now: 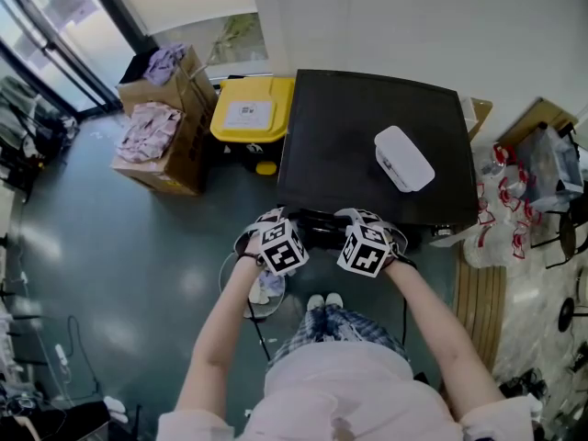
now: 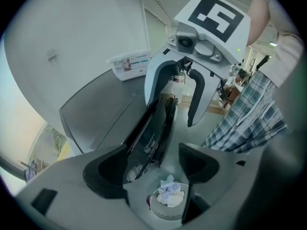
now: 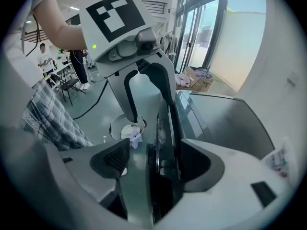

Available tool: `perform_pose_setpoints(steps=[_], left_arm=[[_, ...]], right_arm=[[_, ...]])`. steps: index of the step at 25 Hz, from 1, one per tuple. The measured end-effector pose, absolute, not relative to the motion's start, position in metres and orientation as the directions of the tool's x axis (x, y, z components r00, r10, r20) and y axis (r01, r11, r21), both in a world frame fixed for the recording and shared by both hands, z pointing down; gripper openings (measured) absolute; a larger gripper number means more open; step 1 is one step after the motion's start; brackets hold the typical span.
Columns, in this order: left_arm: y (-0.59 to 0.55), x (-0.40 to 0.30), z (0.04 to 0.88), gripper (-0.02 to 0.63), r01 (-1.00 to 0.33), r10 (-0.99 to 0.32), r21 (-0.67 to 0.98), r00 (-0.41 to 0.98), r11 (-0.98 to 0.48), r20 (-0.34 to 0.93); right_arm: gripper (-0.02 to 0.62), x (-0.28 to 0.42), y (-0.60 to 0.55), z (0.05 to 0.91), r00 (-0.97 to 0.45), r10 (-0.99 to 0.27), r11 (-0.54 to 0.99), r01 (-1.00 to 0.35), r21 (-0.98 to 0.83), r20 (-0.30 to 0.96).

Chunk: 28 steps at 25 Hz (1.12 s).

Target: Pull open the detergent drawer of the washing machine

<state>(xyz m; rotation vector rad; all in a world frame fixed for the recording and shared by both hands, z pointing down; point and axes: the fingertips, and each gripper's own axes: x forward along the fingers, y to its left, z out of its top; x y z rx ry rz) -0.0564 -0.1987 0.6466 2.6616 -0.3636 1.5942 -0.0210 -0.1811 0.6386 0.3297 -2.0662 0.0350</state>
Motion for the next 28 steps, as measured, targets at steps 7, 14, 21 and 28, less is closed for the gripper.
perform_pose_setpoints(steps=[7,14,21,28], left_arm=[[-0.202,-0.057,0.65,0.345,-0.187,-0.19,-0.119,0.429,-0.975,0.883],[-0.202,-0.053,0.655,0.345,-0.136,-0.193,-0.151,0.383,-0.979,0.904],[-0.202,-0.055,0.658,0.345,-0.119,-0.21,-0.178,0.366,-0.977,0.907],[-0.21,-0.056,0.657,0.278,-0.116,-0.289,-0.265,0.34,-0.957,0.895]], right_arm=[[0.31,-0.023,-0.186,0.639,-0.433,-0.264,0.947,-0.284,0.147,0.862],[0.31,-0.02,-0.184,0.645,-0.391,-0.279,0.946,-0.27,0.181,0.877],[0.288,-0.02,-0.185,0.653,-0.359,-0.316,0.936,-0.268,0.228,0.878],[0.193,-0.016,-0.193,0.652,-0.304,-0.381,0.918,-0.238,0.318,0.873]])
